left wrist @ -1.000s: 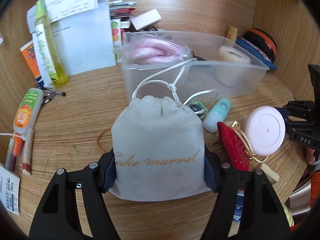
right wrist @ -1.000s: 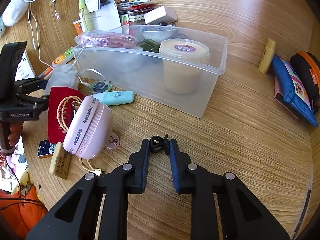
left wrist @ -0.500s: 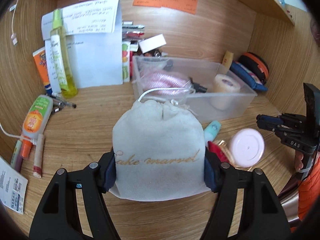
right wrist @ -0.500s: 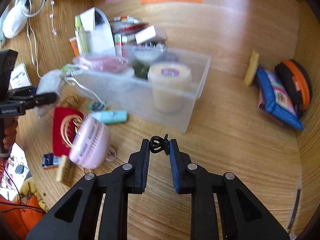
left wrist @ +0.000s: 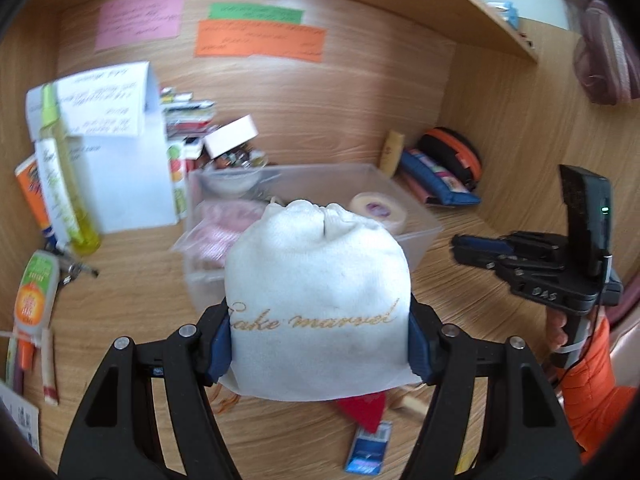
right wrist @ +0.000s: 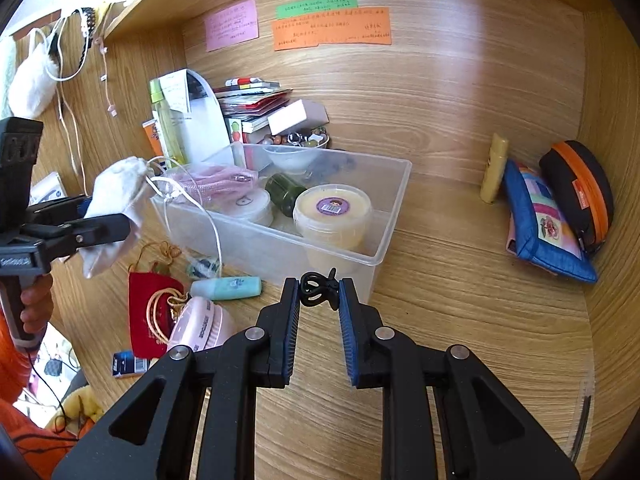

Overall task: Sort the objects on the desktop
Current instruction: 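Carry the white pouch and black clip over the clear box with both grippers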

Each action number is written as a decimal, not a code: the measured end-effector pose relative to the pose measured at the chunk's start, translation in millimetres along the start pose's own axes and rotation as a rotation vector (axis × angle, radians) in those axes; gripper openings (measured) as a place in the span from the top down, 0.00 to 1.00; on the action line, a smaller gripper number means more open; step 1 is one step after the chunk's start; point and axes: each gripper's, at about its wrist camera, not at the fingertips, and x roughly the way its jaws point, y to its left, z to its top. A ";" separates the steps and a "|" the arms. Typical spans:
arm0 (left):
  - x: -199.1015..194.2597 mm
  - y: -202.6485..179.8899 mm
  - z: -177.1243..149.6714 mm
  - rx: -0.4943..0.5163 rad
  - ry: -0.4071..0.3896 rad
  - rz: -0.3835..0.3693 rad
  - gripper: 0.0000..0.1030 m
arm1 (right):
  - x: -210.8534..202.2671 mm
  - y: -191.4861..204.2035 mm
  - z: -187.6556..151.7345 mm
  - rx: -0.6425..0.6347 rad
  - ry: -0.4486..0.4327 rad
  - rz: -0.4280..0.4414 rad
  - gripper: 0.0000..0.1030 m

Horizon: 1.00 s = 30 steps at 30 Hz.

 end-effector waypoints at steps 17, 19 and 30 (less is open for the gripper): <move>31.6 16.4 74.9 -0.026 -0.081 0.012 0.33 | 24.4 10.1 57.1 0.008 -0.032 0.030 0.83; 40.4 21.4 79.2 -0.034 -0.081 0.030 0.33 | 34.6 11.9 64.7 0.018 -0.015 0.036 0.83; 88.7 63.2 74.1 -0.114 0.003 0.050 0.33 | 73.2 40.6 86.9 -0.057 0.014 0.084 0.83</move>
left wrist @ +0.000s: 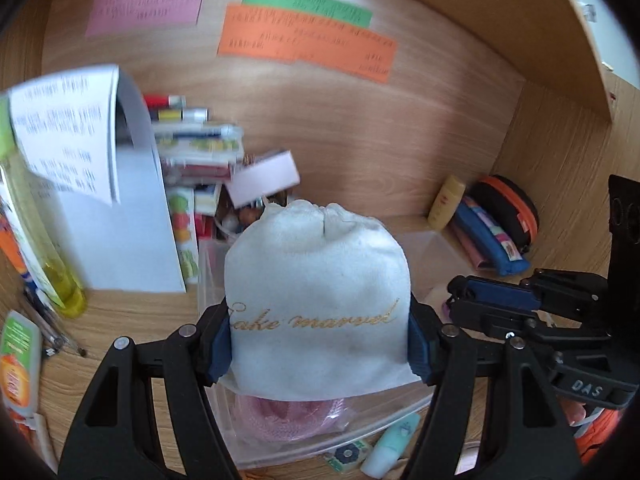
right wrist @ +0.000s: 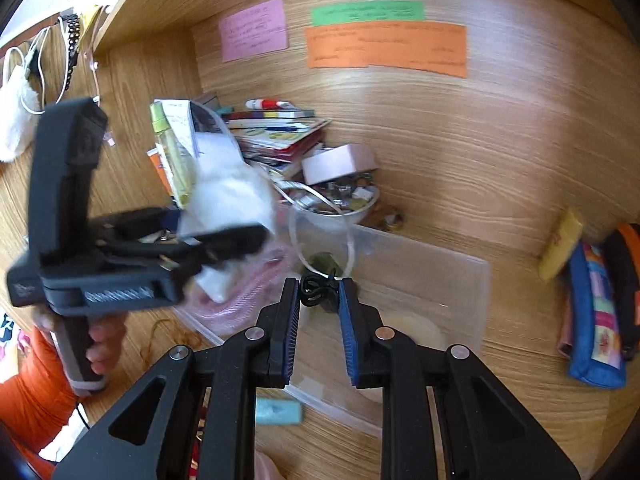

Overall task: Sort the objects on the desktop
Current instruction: 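Carry the white pouch and black clip over the clear box with both grippers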

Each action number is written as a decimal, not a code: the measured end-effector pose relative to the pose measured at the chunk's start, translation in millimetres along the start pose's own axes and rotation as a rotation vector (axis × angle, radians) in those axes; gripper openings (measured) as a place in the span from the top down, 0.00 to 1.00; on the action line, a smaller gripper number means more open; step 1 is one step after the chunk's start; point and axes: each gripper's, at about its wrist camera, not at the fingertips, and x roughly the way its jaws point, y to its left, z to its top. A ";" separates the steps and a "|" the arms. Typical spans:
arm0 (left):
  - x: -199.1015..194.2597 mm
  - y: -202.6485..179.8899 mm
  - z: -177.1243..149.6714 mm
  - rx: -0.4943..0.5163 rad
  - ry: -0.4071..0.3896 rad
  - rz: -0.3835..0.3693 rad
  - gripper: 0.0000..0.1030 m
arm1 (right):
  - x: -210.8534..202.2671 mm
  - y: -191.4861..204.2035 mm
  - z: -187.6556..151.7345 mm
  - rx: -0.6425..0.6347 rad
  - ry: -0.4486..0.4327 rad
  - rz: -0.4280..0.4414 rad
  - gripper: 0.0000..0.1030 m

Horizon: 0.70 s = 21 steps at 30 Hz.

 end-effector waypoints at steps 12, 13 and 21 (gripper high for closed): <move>16.3 4.9 -12.7 0.021 0.051 0.043 0.33 | 37.5 -2.4 -19.6 0.018 0.062 -0.028 0.83; 16.5 4.2 -13.5 0.027 0.053 0.045 0.33 | 39.0 -1.9 -21.3 0.011 0.062 -0.044 0.83; 17.3 3.3 -15.5 0.044 0.069 0.020 0.33 | 39.6 5.4 -25.1 -0.026 0.062 -0.057 0.83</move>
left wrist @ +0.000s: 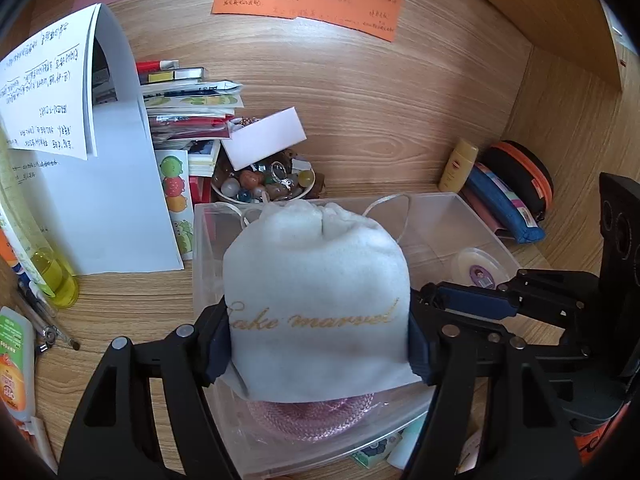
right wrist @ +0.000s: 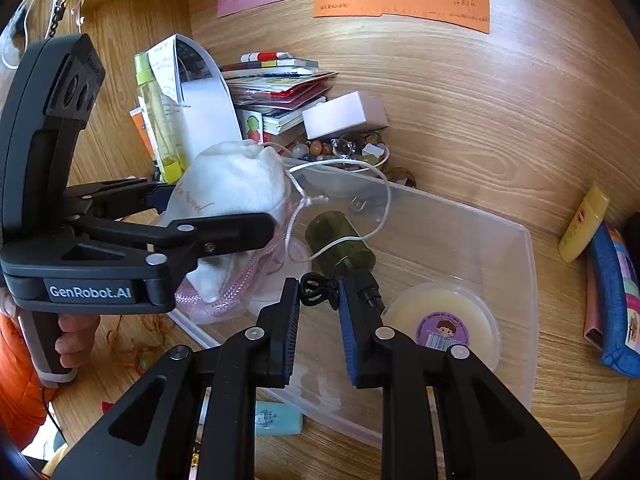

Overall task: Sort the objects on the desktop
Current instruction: 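Carry the white pouch and black clip over the clear box with both grippers, then release the white pouch and black clip into the clear box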

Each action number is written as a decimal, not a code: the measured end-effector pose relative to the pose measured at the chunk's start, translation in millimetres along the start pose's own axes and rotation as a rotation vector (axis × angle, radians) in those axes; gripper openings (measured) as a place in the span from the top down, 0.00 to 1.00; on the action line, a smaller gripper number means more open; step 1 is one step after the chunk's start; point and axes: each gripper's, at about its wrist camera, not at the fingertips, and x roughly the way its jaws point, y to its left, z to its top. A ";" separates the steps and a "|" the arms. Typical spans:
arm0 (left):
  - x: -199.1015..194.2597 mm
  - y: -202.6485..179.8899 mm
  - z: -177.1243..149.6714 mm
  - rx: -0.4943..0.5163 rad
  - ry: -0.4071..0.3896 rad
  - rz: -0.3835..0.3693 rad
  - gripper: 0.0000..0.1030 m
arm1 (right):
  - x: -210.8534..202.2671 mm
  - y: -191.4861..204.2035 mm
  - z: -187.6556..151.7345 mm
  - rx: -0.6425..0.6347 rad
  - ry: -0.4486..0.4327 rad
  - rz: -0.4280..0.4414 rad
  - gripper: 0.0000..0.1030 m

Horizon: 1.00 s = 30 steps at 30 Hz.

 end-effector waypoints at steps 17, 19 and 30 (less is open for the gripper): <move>-1.2 -12.0 -6.6 0.047 -0.013 0.047 0.27 | -3.5 8.9 -2.5 -0.021 0.005 0.051 0.68; -3.2 -11.9 -7.1 0.038 -0.021 0.039 0.23 | -7.4 8.7 -2.6 -0.019 -0.013 0.036 0.57; -23.8 -13.1 -4.7 0.033 -0.103 0.024 0.11 | -14.8 6.6 -1.2 -0.006 -0.059 0.018 0.42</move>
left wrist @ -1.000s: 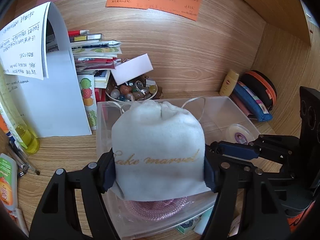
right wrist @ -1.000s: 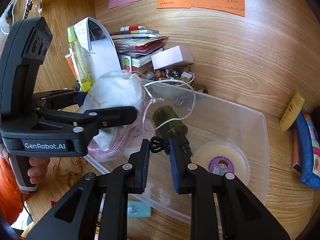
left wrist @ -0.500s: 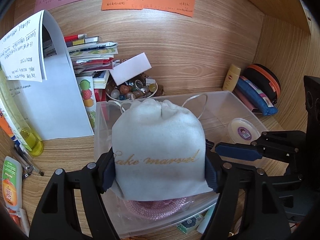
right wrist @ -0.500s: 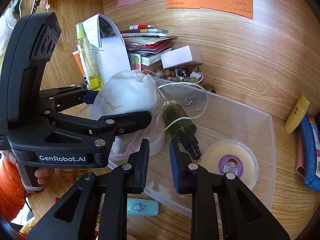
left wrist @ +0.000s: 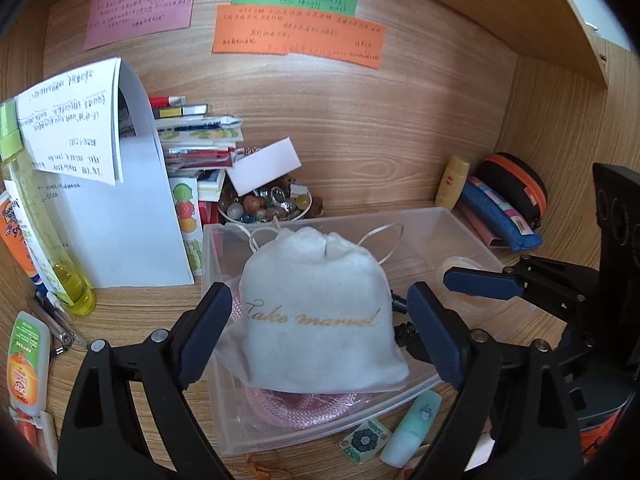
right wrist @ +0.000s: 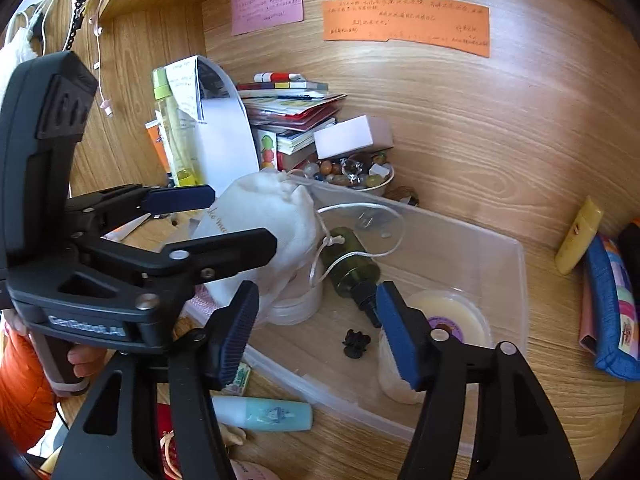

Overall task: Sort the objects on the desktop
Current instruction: 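Release the white pouch and black clip into the clear box, then grasp the gourd ornament with the left gripper while the right grasps the pink compact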

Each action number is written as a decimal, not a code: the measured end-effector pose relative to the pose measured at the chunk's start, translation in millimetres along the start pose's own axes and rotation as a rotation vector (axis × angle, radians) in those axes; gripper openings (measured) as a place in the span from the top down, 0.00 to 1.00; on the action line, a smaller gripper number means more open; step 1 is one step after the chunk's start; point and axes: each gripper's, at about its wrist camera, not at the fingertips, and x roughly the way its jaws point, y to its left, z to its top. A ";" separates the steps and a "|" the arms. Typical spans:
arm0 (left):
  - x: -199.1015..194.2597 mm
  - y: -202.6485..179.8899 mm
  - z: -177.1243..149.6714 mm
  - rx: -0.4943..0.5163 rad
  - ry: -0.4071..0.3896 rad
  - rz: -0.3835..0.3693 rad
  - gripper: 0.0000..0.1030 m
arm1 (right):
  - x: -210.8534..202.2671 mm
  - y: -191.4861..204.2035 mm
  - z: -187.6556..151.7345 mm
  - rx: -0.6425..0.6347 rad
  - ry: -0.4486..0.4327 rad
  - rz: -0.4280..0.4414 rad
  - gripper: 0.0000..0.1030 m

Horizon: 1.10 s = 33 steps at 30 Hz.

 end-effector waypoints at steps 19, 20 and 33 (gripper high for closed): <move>-43.3 13.1 3.6 -0.055 -0.016 0.044 0.06 | -47.5 -5.2 -15.7 0.015 -0.064 -0.091 0.24; -47.1 13.3 0.9 -0.052 -0.012 0.044 0.06 | -50.6 -3.9 -18.4 0.011 -0.067 -0.095 0.23; -76.3 17.0 -39.0 0.011 0.046 0.131 0.06 | -77.2 2.2 -57.2 -0.012 -0.043 -0.104 0.23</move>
